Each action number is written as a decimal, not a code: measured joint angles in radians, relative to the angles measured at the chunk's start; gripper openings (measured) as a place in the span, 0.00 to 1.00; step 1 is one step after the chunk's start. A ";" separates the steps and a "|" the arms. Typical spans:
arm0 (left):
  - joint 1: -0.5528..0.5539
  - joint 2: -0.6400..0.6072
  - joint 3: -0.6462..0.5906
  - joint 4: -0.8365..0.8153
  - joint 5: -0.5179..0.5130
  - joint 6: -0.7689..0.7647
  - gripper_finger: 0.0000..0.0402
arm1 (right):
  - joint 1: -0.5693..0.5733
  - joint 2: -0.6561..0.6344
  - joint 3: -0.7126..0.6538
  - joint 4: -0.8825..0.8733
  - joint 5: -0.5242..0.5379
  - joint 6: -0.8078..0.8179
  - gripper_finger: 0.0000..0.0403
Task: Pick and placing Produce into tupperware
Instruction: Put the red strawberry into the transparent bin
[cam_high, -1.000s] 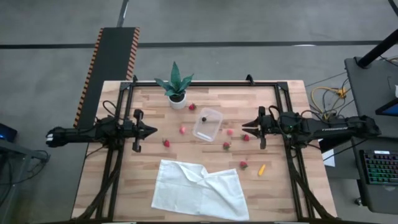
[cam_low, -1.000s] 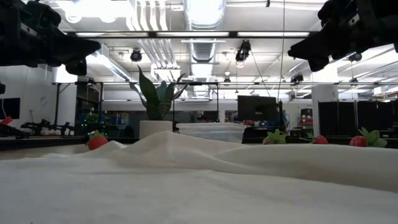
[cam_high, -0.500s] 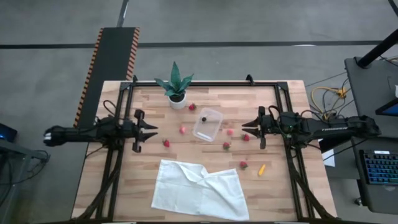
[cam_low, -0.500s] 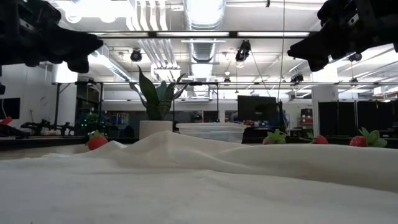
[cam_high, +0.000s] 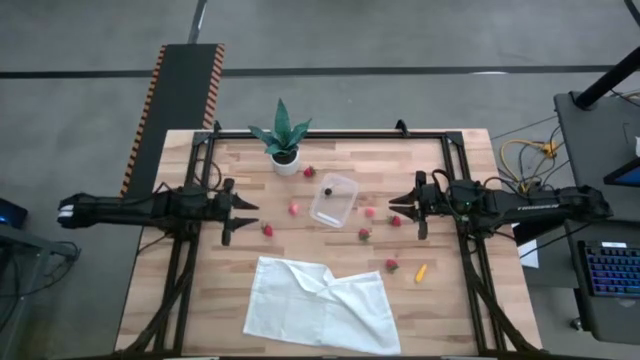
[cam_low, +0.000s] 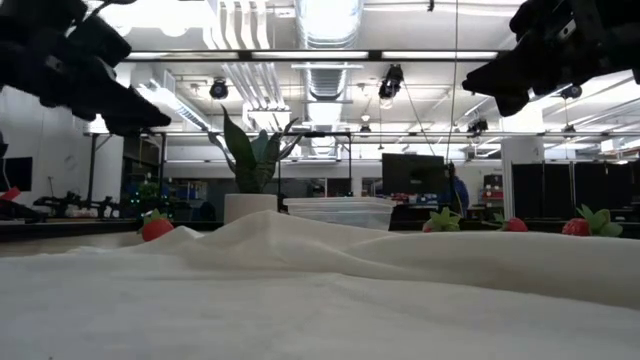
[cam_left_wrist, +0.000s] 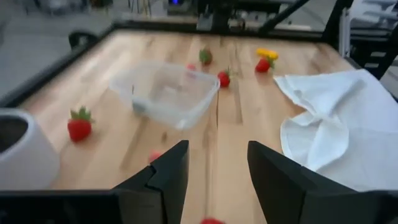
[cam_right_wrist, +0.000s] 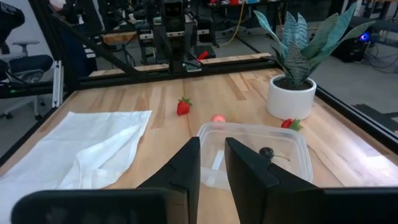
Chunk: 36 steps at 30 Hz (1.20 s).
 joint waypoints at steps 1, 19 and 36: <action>0.000 0.015 0.021 -0.041 0.000 -0.024 0.38 | 0.000 0.000 0.000 0.000 0.000 0.002 0.17; 0.005 0.421 0.096 -0.112 0.012 -0.402 0.38 | 0.000 0.001 0.000 -0.001 0.000 -0.011 0.17; 0.021 0.482 0.096 -0.090 -0.076 -0.419 0.38 | 0.000 0.001 0.000 -0.006 0.000 -0.016 0.17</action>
